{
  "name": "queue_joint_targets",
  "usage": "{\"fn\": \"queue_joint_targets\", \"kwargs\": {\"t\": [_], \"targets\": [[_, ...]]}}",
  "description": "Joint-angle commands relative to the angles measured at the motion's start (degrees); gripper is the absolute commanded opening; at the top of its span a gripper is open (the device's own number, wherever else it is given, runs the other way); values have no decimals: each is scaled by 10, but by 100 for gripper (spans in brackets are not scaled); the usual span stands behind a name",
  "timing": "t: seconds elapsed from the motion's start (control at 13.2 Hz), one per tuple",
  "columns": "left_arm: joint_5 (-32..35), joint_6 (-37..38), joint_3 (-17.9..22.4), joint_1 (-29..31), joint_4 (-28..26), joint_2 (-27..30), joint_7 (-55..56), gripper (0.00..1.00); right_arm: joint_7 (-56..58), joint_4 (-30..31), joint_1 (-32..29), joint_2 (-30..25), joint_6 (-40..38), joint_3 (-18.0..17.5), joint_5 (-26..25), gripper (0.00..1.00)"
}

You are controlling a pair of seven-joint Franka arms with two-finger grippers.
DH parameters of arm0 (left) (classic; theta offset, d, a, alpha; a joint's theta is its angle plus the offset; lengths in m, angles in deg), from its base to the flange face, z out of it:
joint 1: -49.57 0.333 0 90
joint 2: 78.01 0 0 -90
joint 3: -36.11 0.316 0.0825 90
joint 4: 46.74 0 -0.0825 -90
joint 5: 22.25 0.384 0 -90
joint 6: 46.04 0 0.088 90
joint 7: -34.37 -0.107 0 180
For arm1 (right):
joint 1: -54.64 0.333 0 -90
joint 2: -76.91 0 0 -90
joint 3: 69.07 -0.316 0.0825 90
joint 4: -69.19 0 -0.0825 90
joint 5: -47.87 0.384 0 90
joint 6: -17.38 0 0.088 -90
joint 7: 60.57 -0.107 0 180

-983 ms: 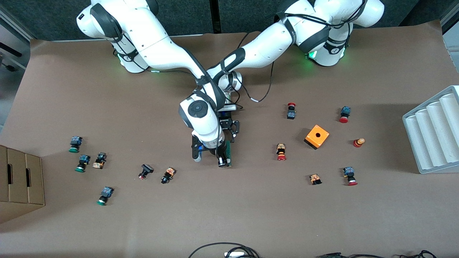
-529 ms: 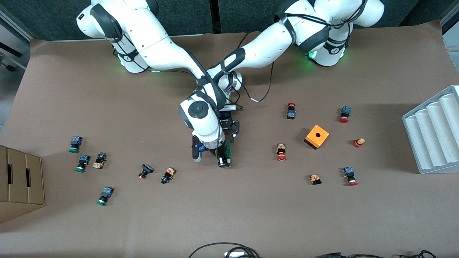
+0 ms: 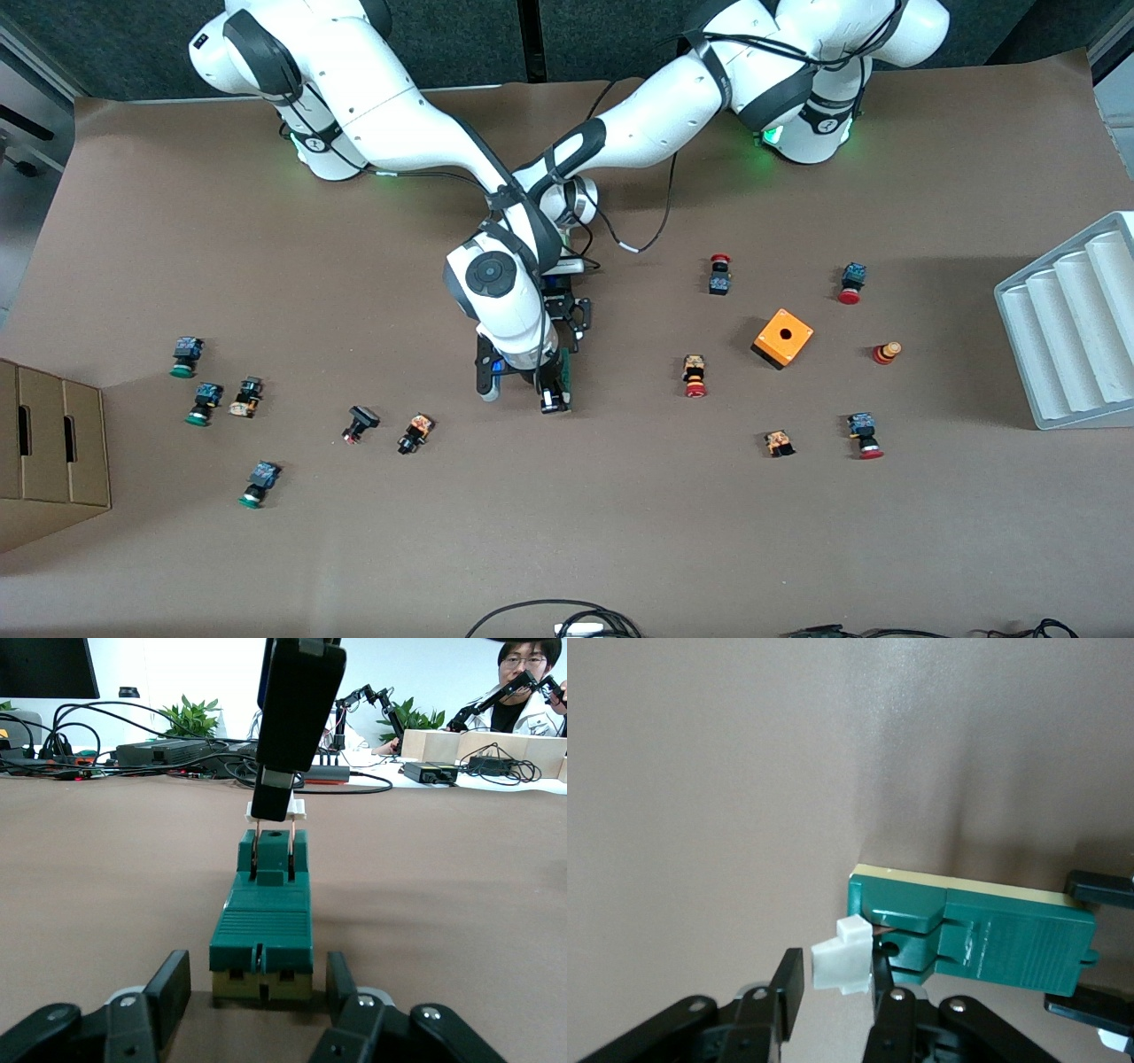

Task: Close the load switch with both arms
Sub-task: 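Press the handle fully down into the contacts with the right gripper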

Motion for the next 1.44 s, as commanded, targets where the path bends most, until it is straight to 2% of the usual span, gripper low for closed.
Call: {"fn": "queue_joint_targets", "kwargs": {"t": [0.0, 0.15, 1.36], "targets": [[4, -11, 4, -1, 17, -20, 3, 69, 3, -35, -5, 13, 2, 2, 16, 37], [4, -11, 4, -1, 17, -20, 3, 69, 3, -36, -6, 12, 1, 2, 16, 34], [4, -11, 4, -1, 16, -20, 6, 69, 2, -70, -18, 36, 0, 2, 17, 34]]}}
